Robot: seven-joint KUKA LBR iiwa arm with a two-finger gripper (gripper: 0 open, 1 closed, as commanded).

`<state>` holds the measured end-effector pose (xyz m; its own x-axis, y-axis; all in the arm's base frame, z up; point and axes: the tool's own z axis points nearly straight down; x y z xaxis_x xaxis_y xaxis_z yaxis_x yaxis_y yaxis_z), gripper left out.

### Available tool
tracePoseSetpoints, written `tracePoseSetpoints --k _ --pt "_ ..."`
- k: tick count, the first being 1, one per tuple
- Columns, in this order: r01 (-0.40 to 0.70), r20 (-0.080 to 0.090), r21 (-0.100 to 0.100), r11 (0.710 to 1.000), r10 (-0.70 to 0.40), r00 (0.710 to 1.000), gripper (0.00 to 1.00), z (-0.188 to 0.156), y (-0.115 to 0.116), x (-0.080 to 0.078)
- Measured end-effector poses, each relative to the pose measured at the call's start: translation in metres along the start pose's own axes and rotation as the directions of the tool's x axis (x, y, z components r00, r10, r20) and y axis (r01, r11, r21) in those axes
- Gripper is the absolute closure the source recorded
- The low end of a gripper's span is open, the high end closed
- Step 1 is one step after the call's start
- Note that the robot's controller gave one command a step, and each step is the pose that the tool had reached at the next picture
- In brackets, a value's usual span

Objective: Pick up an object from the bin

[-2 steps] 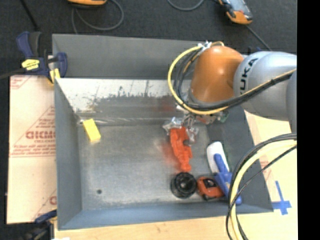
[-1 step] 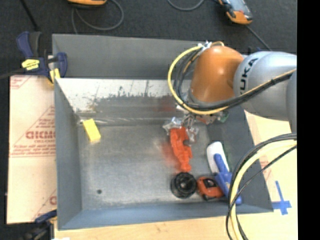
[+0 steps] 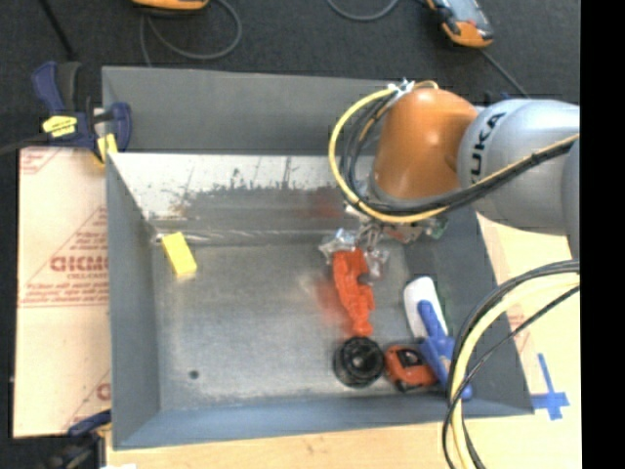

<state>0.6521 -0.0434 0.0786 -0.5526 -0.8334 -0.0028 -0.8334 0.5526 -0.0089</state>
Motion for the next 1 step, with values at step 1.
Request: tracePoseSetpoints --k 1 --pt "-0.001 -0.004 -0.009 1.000 0.001 1.000 1.00 -0.0182 0.0020 0.0009"
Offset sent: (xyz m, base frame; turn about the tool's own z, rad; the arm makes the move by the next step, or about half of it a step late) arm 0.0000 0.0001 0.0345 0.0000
